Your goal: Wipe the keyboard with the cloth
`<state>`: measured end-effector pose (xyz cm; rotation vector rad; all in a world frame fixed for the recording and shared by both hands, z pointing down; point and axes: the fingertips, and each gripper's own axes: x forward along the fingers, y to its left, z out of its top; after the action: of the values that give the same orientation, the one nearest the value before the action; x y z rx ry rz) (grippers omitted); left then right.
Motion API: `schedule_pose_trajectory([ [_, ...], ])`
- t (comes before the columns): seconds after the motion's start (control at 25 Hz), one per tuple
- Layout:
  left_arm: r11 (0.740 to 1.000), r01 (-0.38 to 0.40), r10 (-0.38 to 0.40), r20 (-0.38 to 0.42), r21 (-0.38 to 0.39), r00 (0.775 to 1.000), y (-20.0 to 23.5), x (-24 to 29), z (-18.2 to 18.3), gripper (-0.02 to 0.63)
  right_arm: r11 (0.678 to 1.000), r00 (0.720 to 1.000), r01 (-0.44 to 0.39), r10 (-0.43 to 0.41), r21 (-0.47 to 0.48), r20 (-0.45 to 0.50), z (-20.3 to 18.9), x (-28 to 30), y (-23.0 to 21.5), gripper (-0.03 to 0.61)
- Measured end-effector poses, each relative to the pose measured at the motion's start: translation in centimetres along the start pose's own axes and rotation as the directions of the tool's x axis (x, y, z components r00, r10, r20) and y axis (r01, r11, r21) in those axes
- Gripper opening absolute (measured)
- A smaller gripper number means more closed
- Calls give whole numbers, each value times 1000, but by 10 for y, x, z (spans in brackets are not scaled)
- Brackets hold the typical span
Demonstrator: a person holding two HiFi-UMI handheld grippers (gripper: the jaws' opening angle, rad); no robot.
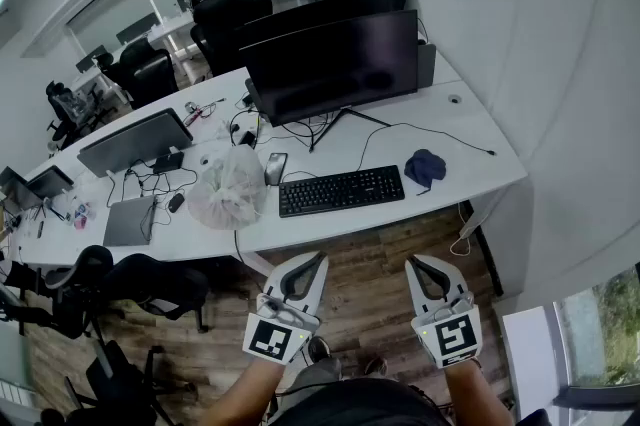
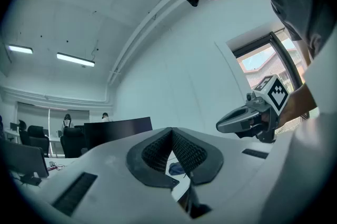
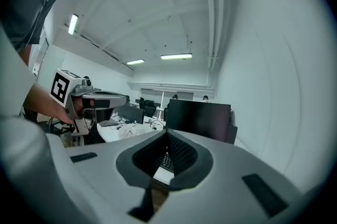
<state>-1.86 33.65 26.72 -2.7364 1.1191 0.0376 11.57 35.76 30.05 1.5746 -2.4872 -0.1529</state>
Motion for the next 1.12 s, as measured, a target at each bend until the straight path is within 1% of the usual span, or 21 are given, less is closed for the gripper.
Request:
schedule_pose_trajectory([
  [0.16, 1000, -2, 2, -4, 12, 1000, -1, 0, -1, 5, 1000, 1000, -2, 2, 13, 7, -1, -2, -2, 9],
  [0.32, 1000, -4, 4, -11, 1, 1000, 0, 2, 0, 5, 1000, 1000, 1, -1, 20, 11, -2, -1, -5, 9],
  [0.56, 998, 10, -8, -20, 57, 1000, 4, 6, -5, 5, 999, 999, 2, -4, 53, 40, -1, 1, -10, 9],
  [0.72, 999, 10, -9, -20, 44, 1000, 12, 8, -11, 5, 998, 1000, -5, 3, 57, 29, -6, 10, -10, 9],
  [0.84, 1000, 5, -5, -29, -11, 1000, 25, 11, -19, 5, 999, 1000, 1, -1, 51, 5, -12, 25, -9, 9],
  [0.96, 999, 5, -6, -35, -39, 999, 45, 16, -31, 5, 999, 1000, 5, -4, 47, -19, -14, 45, -6, 9],
  [1.12, 997, 7, -8, -10, -79, 1000, 74, 24, -40, 5, 999, 996, 11, -7, 42, -92, -14, 69, -4, 9],
])
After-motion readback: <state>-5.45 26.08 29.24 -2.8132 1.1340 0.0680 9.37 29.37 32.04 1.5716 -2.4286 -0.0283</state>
